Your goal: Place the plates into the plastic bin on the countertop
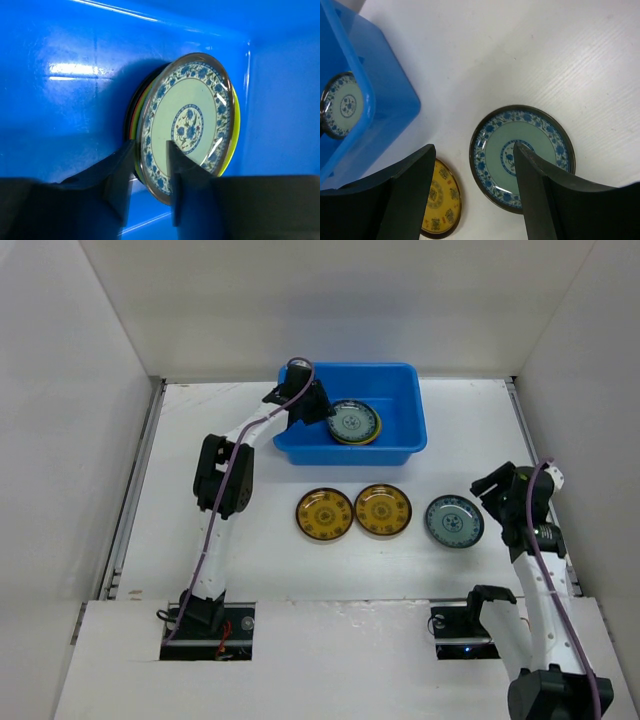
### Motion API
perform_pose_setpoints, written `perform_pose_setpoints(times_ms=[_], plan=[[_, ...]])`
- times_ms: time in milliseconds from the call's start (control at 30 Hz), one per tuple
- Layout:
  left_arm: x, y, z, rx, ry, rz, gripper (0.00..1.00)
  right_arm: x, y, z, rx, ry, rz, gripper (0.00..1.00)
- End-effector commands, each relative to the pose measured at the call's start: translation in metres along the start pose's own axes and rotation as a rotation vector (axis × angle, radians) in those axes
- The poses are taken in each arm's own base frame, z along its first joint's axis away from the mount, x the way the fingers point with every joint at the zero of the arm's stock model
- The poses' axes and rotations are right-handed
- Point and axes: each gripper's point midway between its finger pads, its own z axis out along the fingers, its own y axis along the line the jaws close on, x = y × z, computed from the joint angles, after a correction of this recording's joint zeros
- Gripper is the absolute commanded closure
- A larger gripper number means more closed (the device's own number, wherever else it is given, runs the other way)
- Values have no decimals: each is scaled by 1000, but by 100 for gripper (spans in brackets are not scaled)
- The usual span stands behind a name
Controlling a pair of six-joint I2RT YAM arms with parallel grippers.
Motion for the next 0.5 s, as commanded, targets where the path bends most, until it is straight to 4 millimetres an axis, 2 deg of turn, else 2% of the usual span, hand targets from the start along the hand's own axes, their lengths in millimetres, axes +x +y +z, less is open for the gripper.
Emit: perform_pose_setpoints(times_ms=[0,33,67,100,200,267,367,467], plan=[[-25,-31,-11,85,-59,33,62,21,-23,0,94,79,17,31],[-27,-33,-13,87,-63,35,48,28,-30,-1,125,117,27,31],[-29,-35,-15,91,-67,36,40,34,-32,-1,137,139,27,31],[-34,-38,-20,98,-80,40,28,37,-30,-2,135,142,26,31],[-50,-48,-35,114,-118,47,2,53,-24,-2,136,214,63,31],[-61,-58,-48,132,-145,51,0,67,-30,2,167,276,100,32],[-75,-74,-70,167,-181,51,0,82,-51,6,250,311,174,33],[-93,-85,-94,196,-227,53,0,87,-67,6,302,298,223,34]])
